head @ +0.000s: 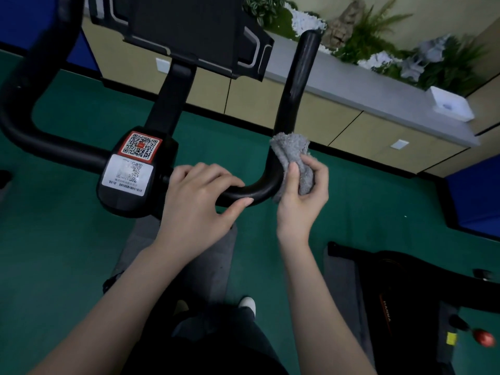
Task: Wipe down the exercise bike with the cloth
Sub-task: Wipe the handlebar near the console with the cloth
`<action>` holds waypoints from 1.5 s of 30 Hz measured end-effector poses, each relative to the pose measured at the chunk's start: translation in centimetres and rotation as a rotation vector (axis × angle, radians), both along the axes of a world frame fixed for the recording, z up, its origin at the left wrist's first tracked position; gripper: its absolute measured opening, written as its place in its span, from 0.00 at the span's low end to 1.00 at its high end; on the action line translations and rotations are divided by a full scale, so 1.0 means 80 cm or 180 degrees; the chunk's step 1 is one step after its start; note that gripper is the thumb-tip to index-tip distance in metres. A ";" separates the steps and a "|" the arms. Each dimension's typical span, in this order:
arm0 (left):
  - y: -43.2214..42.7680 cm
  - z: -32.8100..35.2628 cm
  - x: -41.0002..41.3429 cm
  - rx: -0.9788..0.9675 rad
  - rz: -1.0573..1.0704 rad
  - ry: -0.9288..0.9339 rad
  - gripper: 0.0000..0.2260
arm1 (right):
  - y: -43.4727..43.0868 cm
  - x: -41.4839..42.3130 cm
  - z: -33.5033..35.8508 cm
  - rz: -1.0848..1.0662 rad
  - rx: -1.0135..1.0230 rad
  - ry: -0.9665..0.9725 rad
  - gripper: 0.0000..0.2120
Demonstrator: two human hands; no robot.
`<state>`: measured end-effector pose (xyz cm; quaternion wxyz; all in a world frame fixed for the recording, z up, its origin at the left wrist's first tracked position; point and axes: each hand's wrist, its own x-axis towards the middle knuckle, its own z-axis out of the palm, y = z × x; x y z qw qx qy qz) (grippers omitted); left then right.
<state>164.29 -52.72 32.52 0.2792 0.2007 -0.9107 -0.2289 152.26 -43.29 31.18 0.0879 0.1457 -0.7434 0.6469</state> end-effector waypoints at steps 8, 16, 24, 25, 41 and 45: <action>0.014 0.010 -0.016 -0.0230 0.0234 -0.0201 0.17 | -0.010 -0.018 -0.009 0.0102 -0.0396 -0.0715 0.05; 0.049 0.006 -0.058 -0.0353 0.0715 -0.0320 0.18 | -0.011 -0.032 -0.003 0.0750 -0.1618 -0.2790 0.04; 0.056 0.002 -0.066 -0.0136 0.1014 -0.0149 0.14 | 0.009 -0.032 -0.004 0.1300 -0.1497 -0.3650 0.05; 0.057 0.002 -0.067 -0.0099 0.1020 -0.0154 0.15 | 0.005 -0.040 -0.003 0.1350 -0.1496 -0.3743 0.07; 0.063 0.011 -0.068 0.0113 0.1024 -0.0358 0.18 | 0.008 -0.060 0.001 0.1768 -0.1433 -0.4233 0.12; 0.062 0.017 -0.074 0.0224 0.1068 -0.0331 0.18 | 0.020 -0.054 -0.002 0.1910 -0.1091 -0.4229 0.15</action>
